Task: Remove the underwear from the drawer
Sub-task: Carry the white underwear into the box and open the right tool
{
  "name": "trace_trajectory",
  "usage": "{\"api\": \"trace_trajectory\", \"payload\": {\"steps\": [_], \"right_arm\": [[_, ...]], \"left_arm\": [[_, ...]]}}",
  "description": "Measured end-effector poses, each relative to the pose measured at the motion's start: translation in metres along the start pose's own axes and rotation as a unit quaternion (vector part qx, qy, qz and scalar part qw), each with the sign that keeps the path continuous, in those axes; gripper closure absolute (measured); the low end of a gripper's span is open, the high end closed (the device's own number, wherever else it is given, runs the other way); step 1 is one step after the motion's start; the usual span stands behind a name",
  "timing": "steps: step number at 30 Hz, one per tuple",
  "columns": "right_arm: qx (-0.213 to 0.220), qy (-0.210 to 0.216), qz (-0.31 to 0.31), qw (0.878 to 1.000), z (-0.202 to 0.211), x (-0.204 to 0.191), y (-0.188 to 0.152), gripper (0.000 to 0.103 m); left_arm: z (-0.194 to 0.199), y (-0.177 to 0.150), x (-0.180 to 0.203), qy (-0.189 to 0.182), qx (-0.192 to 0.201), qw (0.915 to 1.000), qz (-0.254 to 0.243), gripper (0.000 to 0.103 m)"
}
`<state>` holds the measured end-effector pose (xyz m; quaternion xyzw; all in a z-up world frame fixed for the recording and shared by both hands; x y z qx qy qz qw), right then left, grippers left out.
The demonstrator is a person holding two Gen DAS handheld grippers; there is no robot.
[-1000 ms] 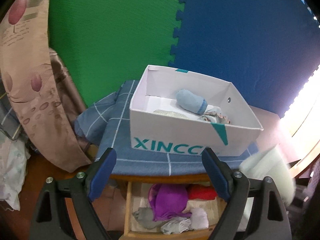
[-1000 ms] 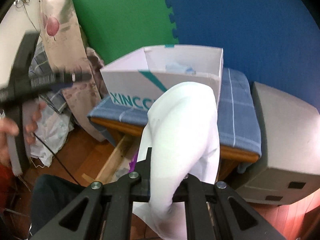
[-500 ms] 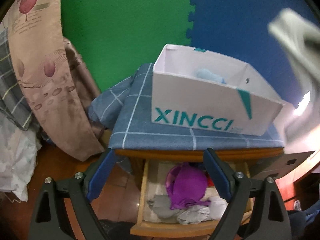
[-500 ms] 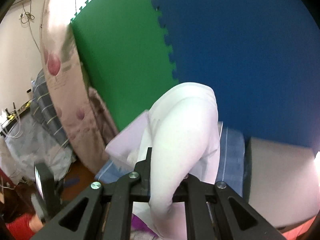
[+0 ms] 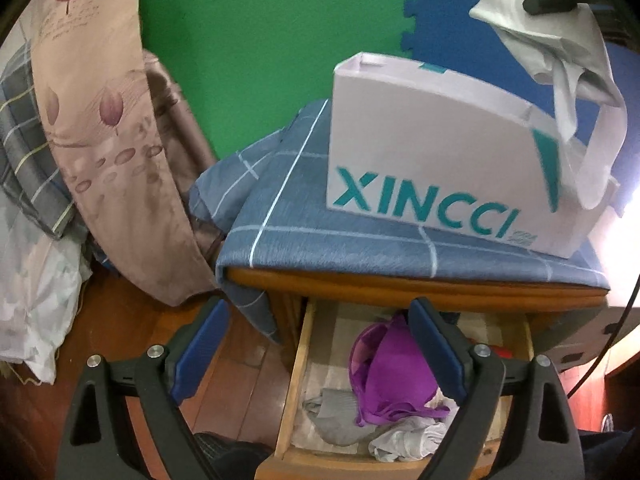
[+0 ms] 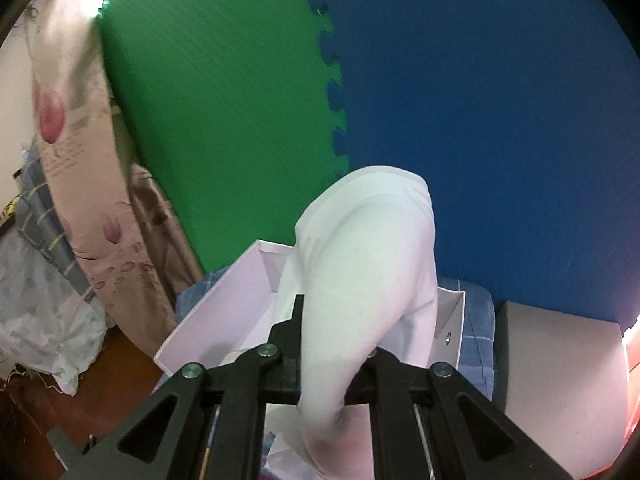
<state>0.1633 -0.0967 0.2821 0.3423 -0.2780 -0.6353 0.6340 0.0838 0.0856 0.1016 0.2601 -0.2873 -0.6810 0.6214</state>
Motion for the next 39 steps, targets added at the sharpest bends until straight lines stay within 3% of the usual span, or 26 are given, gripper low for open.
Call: {"api": "trace_trajectory", "payload": {"steps": [8, 16, 22, 25, 27, 29, 31, 35, 39], "right_arm": [[-0.049, -0.028, -0.019, 0.998, -0.060, 0.021, -0.008, 0.095], [-0.108, -0.055, -0.034, 0.992, -0.110, 0.044, -0.030, 0.094], [-0.145, -0.065, -0.036, 0.987, -0.139, 0.050, -0.042, 0.094], [-0.153, -0.072, -0.042, 0.985, -0.148, 0.048, -0.047, 0.086], [-0.156, -0.073, -0.050, 0.984, -0.147, 0.050, -0.049, 0.076], [-0.162, -0.075, -0.053, 0.983, -0.147, 0.050, -0.049, 0.061], [-0.168, -0.079, -0.057, 0.981, -0.144, 0.052, -0.051, 0.054], [-0.163, -0.087, -0.059, 0.981, -0.131, 0.053, -0.052, 0.048], [-0.128, -0.081, -0.047, 0.987, -0.091, 0.049, -0.050, 0.047]], "left_arm": [[-0.022, -0.017, -0.003, 0.024, -0.009, 0.9997, 0.003, 0.013], [-0.039, -0.032, -0.003, 0.004, -0.026, 0.9996, 0.009, 0.005], [-0.051, -0.042, -0.007, -0.025, -0.060, 0.9963, 0.056, 0.004], [-0.051, -0.042, -0.009, -0.021, -0.054, 0.9964, 0.061, 0.004], [-0.051, -0.042, -0.009, -0.024, -0.048, 0.9968, 0.060, 0.004], [-0.049, -0.041, -0.008, -0.016, -0.033, 0.9977, 0.057, 0.004], [-0.047, -0.041, -0.005, -0.015, -0.028, 0.9982, 0.052, 0.004], [-0.046, -0.042, -0.003, -0.019, -0.030, 0.9981, 0.051, 0.004], [-0.051, -0.043, -0.005, -0.034, -0.045, 0.9969, 0.056, 0.004]]}}
Point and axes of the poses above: each gripper's, at about its wrist camera, not at the fingertips, and z roughly against the way its jaws point, x to its right, y to its top, the point moved 4 cm from there along -z, roughly the way its jaws point, and after that the axes turned 2 degrees about -z, right-handed, at the moved point
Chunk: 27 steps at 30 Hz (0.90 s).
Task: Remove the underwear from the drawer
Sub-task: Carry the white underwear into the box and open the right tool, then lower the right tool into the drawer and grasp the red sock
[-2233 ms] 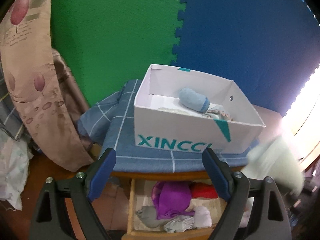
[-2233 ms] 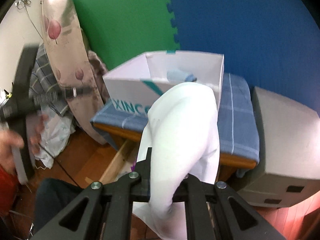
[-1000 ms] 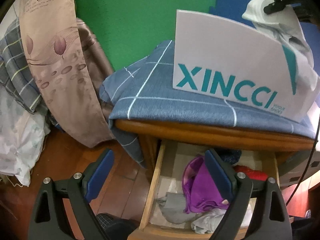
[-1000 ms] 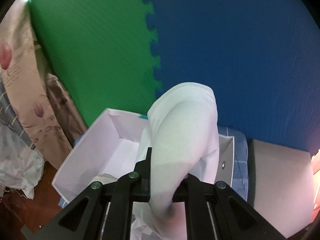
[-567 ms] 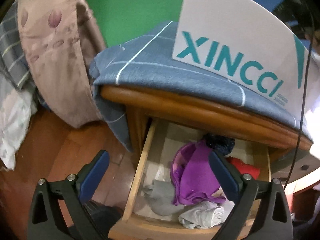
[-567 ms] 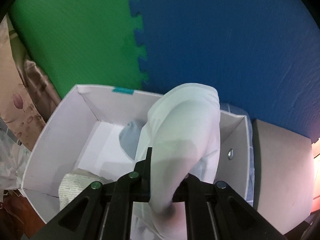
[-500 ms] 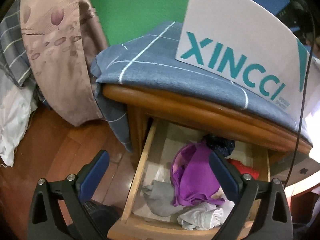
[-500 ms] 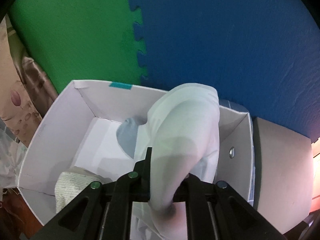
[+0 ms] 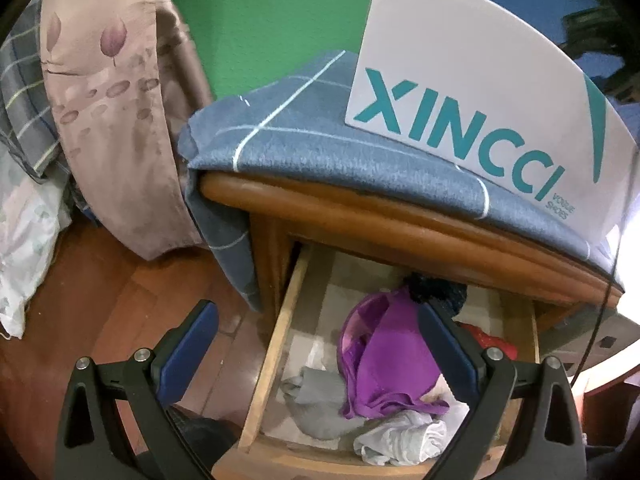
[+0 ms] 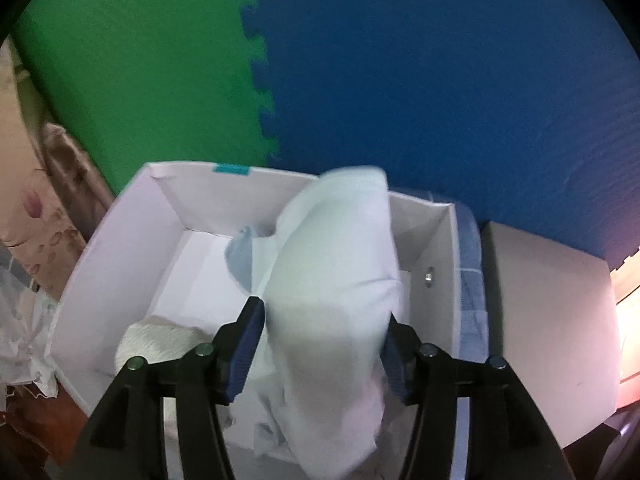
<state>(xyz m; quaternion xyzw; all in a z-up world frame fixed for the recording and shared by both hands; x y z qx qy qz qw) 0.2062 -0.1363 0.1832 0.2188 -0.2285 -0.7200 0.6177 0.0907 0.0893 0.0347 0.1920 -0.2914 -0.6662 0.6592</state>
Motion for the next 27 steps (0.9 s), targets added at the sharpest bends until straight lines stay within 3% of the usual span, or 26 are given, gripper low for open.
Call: {"api": "trace_trajectory", "payload": {"steps": [3, 7, 12, 16, 20, 27], "right_arm": [[0.027, 0.021, 0.013, 0.999, 0.040, 0.005, -0.013, 0.047], [0.057, 0.052, 0.049, 0.996, 0.095, 0.010, -0.055, 0.047], [0.045, 0.079, 0.117, 0.989, 0.120, 0.015, -0.125, 0.047], [-0.005, 0.086, 0.186, 0.979, 0.103, 0.017, -0.196, 0.047], [-0.068, 0.069, 0.227, 0.969, 0.049, 0.018, -0.254, 0.047], [-0.105, 0.039, 0.314, 0.943, -0.050, 0.010, -0.296, 0.047]], "left_arm": [[-0.002, -0.002, 0.001, -0.011, -0.011, 0.9999, -0.004, 0.004], [-0.001, -0.001, 0.003, 0.005, -0.011, 0.9996, -0.026, 0.004], [-0.002, 0.000, -0.007, 0.021, -0.003, 0.9996, -0.016, 0.004], [-0.009, -0.001, -0.015, 0.017, -0.022, 0.9996, 0.004, 0.004], [-0.010, -0.003, -0.008, 0.006, -0.027, 0.9996, 0.002, 0.004], [-0.015, -0.008, 0.006, 0.008, -0.037, 0.9988, -0.032, 0.004]]}}
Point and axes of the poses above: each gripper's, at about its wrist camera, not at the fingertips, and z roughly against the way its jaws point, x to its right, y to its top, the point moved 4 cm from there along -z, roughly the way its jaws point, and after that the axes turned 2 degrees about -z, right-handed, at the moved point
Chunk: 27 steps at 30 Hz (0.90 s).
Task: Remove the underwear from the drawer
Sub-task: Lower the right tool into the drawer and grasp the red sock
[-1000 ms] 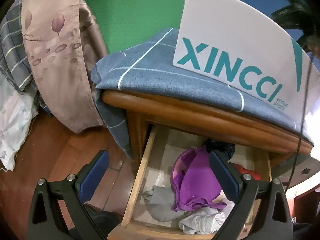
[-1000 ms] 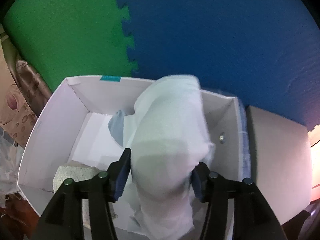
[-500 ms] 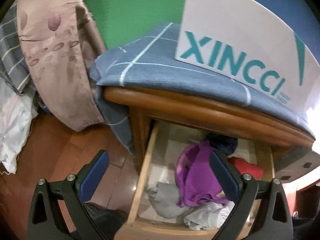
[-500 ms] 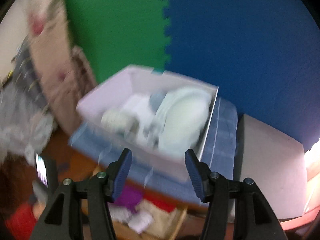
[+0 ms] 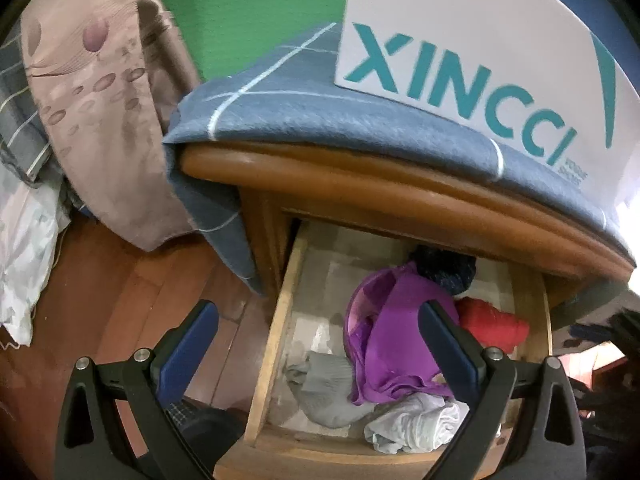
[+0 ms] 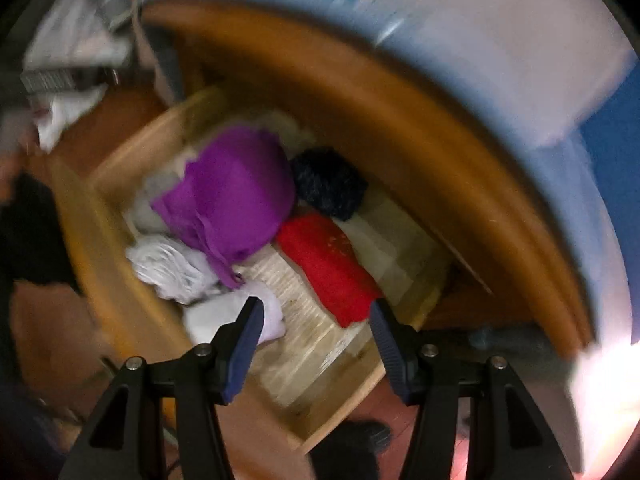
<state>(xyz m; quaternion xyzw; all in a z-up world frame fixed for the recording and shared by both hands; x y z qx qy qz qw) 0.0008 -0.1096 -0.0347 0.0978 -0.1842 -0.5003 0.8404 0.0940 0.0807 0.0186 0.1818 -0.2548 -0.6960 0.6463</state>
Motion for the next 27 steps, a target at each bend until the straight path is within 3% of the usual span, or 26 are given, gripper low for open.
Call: {"api": "trace_trajectory", "payload": {"steps": [7, 10, 21, 24, 27], "right_arm": [[-0.020, -0.035, 0.080, 0.996, -0.063, -0.002, 0.000, 0.047], [-0.024, -0.043, 0.110, 0.993, -0.079, -0.004, -0.002, 0.047], [-0.040, -0.045, 0.159, 0.985, -0.115, -0.002, -0.004, 0.047], [-0.042, -0.039, 0.154, 0.986, -0.121, 0.002, -0.003, 0.047], [-0.036, -0.021, 0.139, 0.989, -0.124, 0.009, 0.000, 0.047]], "left_arm": [[-0.011, -0.004, 0.003, 0.012, -0.020, 0.9996, -0.017, 0.005], [-0.018, -0.008, 0.006, -0.012, -0.043, 0.9989, -0.014, 0.005], [-0.022, -0.015, 0.024, -0.012, -0.041, 0.9978, -0.051, 0.006], [-0.024, -0.015, 0.025, -0.001, -0.042, 0.9972, -0.062, 0.007], [-0.026, -0.015, 0.026, -0.015, -0.049, 0.9969, -0.059, 0.012]]}}
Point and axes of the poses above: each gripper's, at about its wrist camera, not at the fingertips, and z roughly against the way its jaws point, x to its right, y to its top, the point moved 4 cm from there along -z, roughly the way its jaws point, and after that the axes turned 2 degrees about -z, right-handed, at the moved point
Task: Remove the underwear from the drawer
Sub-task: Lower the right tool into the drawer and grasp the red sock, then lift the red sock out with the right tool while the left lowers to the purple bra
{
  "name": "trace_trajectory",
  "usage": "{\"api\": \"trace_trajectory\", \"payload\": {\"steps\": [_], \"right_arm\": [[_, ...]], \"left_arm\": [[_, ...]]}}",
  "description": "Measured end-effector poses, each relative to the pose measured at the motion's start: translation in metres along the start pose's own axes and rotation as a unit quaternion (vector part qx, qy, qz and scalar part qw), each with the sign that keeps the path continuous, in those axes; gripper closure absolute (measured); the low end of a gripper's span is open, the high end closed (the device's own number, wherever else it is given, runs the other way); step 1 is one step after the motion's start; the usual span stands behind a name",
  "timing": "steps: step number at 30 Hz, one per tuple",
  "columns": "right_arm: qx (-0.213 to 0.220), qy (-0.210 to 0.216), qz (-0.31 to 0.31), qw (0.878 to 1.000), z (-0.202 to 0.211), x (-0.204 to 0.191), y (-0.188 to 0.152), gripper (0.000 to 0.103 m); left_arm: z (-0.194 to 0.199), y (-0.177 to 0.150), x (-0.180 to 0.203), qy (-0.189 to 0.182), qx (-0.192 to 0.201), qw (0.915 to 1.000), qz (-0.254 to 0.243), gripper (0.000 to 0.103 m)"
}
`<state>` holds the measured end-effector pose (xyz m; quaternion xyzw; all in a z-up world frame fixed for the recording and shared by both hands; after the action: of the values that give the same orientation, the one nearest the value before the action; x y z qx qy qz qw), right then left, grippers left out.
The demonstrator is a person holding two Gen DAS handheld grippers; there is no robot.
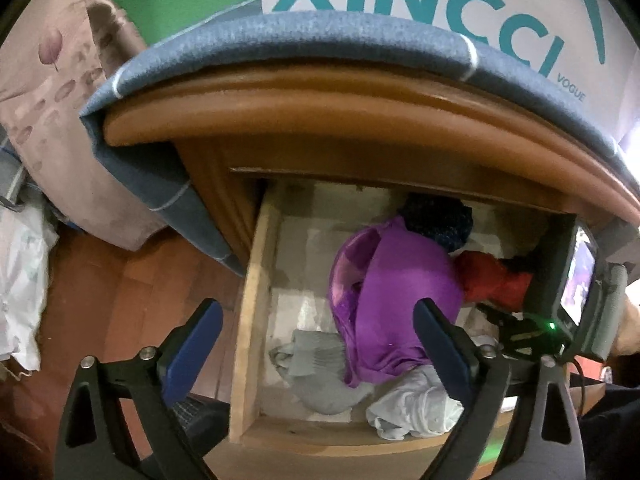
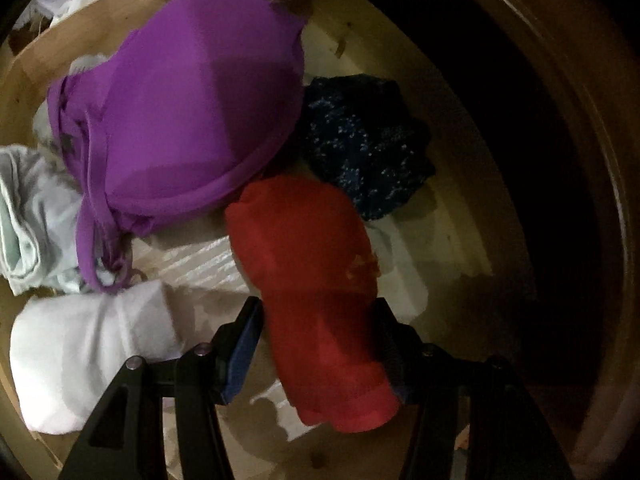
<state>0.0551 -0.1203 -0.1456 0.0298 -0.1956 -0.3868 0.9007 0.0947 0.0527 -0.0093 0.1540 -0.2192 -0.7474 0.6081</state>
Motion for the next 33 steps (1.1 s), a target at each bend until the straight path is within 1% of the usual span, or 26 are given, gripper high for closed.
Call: {"api": "trace_trajectory", "payload": {"steps": [1, 3, 4, 5, 7, 8, 12, 13, 15, 17, 19, 20, 22, 24, 26, 28, 29, 30, 31, 33], "right_arm": [[0.001, 0.007, -0.006, 1.000, -0.001, 0.003, 0.000, 0.047], [0.001, 0.020, -0.016, 1.000, -0.003, 0.009, 0.000, 0.050], [0.002, 0.031, -0.025, 0.999, -0.003, 0.011, -0.001, 0.056], [0.002, 0.033, -0.029, 0.999, -0.003, 0.013, -0.001, 0.066], [0.000, 0.036, -0.034, 0.999, -0.002, 0.016, -0.003, 0.067], [-0.001, 0.039, -0.036, 0.999, -0.002, 0.018, -0.003, 0.069], [-0.010, 0.057, -0.053, 0.997, 0.001, 0.027, -0.006, 0.072], [-0.012, 0.051, -0.051, 0.997, 0.005, 0.028, -0.008, 0.072], [-0.014, 0.058, -0.056, 0.997, 0.013, 0.029, -0.011, 0.072], [-0.015, 0.057, -0.062, 0.996, 0.024, 0.031, -0.014, 0.074], [-0.036, 0.070, -0.075, 0.994, 0.029, 0.031, -0.019, 0.074], [-0.038, 0.069, -0.076, 0.994, 0.032, 0.031, -0.021, 0.074], [-0.029, 0.060, -0.059, 0.996, 0.046, 0.025, -0.027, 0.074], [-0.022, 0.073, -0.079, 0.994, 0.062, 0.028, -0.030, 0.074], [0.001, 0.068, -0.094, 0.993, 0.084, 0.033, -0.030, 0.074], [0.037, 0.083, -0.141, 0.986, 0.112, 0.044, -0.032, 0.074], [0.057, 0.091, -0.160, 0.981, 0.124, 0.038, -0.027, 0.074], [0.078, 0.102, -0.177, 0.976, 0.137, 0.041, -0.028, 0.074], [0.101, 0.112, -0.197, 0.969, 0.148, 0.041, -0.039, 0.074], [0.153, 0.138, -0.240, 0.949, 0.175, 0.041, -0.054, 0.074]], "left_arm": [[0.000, 0.000, 0.001, -0.007, 0.000, 1.0000, -0.002, 0.013], [0.001, 0.000, 0.004, -0.005, 0.007, 0.9999, -0.013, 0.013], [0.001, 0.000, 0.006, -0.001, 0.009, 0.9998, -0.020, 0.013], [0.001, 0.000, 0.007, 0.007, 0.011, 0.9995, -0.028, 0.013], [0.000, 0.000, 0.008, 0.009, 0.008, 0.9995, -0.030, 0.012], [-0.001, 0.000, 0.008, 0.000, 0.004, 0.9996, -0.026, 0.012], [-0.008, -0.002, 0.001, -0.029, -0.021, 0.9993, 0.005, 0.011], [-0.010, -0.003, -0.002, -0.034, -0.024, 0.9990, 0.014, 0.011], [-0.010, -0.003, -0.006, -0.038, -0.021, 0.9986, 0.031, 0.012], [-0.008, -0.004, -0.006, -0.036, -0.016, 0.9988, 0.028, 0.012], [-0.006, -0.005, -0.001, -0.039, -0.012, 0.9990, 0.018, 0.012], [-0.006, -0.005, 0.002, -0.039, -0.010, 0.9991, 0.011, 0.012], [-0.004, -0.004, 0.004, -0.026, -0.004, 0.9996, -0.001, 0.012], [-0.003, -0.002, 0.005, -0.010, 0.000, 0.9999, -0.011, 0.012], [-0.004, -0.001, 0.005, -0.007, 0.005, 0.9999, -0.012, 0.012], [-0.003, 0.001, 0.006, -0.011, 0.010, 0.9998, -0.011, 0.012], [-0.002, 0.001, 0.008, -0.014, 0.011, 0.9998, -0.012, 0.012], [-0.002, 0.002, 0.009, -0.016, 0.013, 0.9997, -0.014, 0.012], [-0.001, 0.002, 0.011, -0.018, 0.013, 0.9996, -0.016, 0.012], [-0.001, 0.001, 0.015, -0.018, 0.014, 0.9994, -0.025, 0.011]]}}
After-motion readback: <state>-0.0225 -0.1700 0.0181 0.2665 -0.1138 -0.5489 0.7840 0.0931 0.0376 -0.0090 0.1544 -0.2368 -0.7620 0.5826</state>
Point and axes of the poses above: each gripper's, at about its wrist camera, not at the fingertips, and z roughly against the way its jaws point, x to its right, y to its top, the point moved 4 cm from there along -z, roughly the way its jaws point, and after that the axes turned 2 degrees about -z, right-handed, at the moved point
